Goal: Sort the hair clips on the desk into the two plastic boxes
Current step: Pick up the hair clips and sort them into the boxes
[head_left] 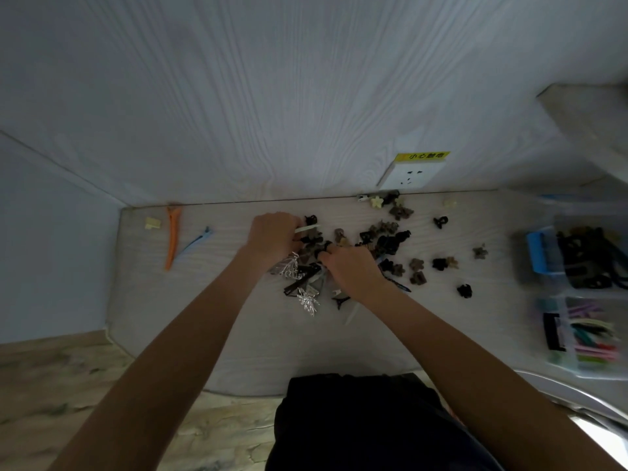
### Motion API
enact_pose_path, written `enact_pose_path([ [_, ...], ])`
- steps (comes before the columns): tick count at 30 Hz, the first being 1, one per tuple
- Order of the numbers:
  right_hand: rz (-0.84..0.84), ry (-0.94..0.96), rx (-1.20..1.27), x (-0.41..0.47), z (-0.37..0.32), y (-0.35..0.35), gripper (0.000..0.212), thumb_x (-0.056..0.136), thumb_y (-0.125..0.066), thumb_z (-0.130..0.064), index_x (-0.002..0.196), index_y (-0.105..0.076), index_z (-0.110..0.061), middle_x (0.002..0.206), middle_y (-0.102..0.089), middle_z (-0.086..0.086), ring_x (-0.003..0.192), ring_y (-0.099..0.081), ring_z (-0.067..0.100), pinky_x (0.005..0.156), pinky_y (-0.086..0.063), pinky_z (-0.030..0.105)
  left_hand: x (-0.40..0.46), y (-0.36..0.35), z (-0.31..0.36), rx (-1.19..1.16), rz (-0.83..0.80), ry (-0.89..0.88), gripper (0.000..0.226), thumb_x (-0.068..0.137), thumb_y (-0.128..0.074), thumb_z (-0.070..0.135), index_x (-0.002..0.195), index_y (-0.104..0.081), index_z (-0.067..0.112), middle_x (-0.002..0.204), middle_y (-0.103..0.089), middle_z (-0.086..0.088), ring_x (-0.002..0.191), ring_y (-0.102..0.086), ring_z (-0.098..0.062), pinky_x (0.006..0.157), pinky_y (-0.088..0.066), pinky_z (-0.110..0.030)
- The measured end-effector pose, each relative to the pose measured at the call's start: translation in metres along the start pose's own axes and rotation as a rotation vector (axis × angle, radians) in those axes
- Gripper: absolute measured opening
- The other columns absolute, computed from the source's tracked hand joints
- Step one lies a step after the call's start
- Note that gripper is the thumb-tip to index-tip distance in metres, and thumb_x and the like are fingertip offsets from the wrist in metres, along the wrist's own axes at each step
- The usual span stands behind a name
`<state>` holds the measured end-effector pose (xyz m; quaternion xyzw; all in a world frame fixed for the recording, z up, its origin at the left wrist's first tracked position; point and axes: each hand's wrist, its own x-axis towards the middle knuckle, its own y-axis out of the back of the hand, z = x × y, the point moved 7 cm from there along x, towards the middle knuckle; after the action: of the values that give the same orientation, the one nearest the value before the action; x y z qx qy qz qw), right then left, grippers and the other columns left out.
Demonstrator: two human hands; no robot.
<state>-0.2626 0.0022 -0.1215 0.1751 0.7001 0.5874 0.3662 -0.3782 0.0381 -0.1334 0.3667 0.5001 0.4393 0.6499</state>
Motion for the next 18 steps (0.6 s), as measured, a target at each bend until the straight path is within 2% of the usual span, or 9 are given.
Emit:
enact_pose_path([
  [2, 0.008, 0.005, 0.055, 0.001, 0.008, -0.004, 0.023, 0.088, -0.046, -0.002, 0.104, -0.061, -0.007, 0.097, -0.064, 0.012, 0.083, -0.065, 0.031, 0.058, -0.044, 0.032, -0.003, -0.002, 0.000, -0.020, 0.027, -0.014, 0.030, 0.084, -0.061, 0.036, 0.109, -0.061, 0.020, 0.110, -0.061, -0.002, 0.099, -0.061, -0.028, 0.072, -0.041, -0.031],
  [6, 0.045, -0.013, 0.121, -0.003, 0.023, -0.003, 0.028, 0.091, -0.046, -0.007, 0.115, -0.059, -0.011, 0.108, -0.060, 0.009, 0.090, -0.063, 0.030, 0.062, -0.046, 0.033, -0.006, 0.001, -0.003, -0.088, 0.083, 0.004, 0.047, 0.082, -0.065, 0.037, 0.125, -0.054, 0.024, 0.129, -0.055, 0.001, 0.107, -0.060, -0.028, 0.082, -0.045, -0.035],
  [8, 0.076, -0.027, 0.140, -0.005, 0.028, -0.001, 0.025, 0.085, -0.058, -0.013, 0.110, -0.063, -0.014, 0.106, -0.063, 0.007, 0.081, -0.066, 0.027, 0.056, -0.045, 0.029, -0.006, 0.001, -0.004, -0.110, 0.097, 0.008, 0.049, 0.081, -0.066, 0.038, 0.126, -0.054, 0.023, 0.124, -0.058, -0.001, 0.106, -0.060, -0.030, 0.082, -0.045, -0.036],
  [11, 0.173, -0.047, 0.158, -0.010, 0.035, 0.008, 0.027, 0.059, -0.083, -0.015, 0.083, -0.070, -0.016, 0.087, -0.071, 0.003, 0.051, -0.063, 0.018, 0.039, -0.038, 0.018, -0.005, -0.001, -0.006, -0.090, 0.087, -0.005, 0.044, 0.083, -0.064, 0.039, 0.123, -0.054, 0.024, 0.113, -0.065, -0.004, 0.103, -0.061, -0.029, 0.080, -0.045, -0.035],
  [14, 0.186, -0.060, 0.223, -0.011, 0.039, 0.006, 0.025, 0.064, -0.079, -0.010, 0.086, -0.068, -0.009, 0.085, -0.067, 0.008, 0.048, -0.060, 0.025, 0.039, -0.037, 0.021, -0.003, -0.002, -0.004, -0.007, 0.055, -0.035, 0.042, 0.086, -0.060, 0.040, 0.124, -0.053, 0.023, 0.112, -0.065, -0.006, 0.103, -0.061, -0.030, 0.078, -0.045, -0.035],
  [18, 0.205, -0.178, 0.330, -0.013, 0.055, 0.003, 0.021, 0.083, -0.063, -0.013, 0.102, -0.062, -0.003, 0.104, -0.058, 0.013, 0.062, -0.060, 0.032, 0.050, -0.045, 0.032, -0.003, -0.002, -0.005, 0.020, 0.056, -0.041, 0.042, 0.088, -0.057, 0.040, 0.125, -0.052, 0.022, 0.115, -0.064, -0.006, 0.103, -0.061, -0.031, 0.078, -0.045, -0.035],
])
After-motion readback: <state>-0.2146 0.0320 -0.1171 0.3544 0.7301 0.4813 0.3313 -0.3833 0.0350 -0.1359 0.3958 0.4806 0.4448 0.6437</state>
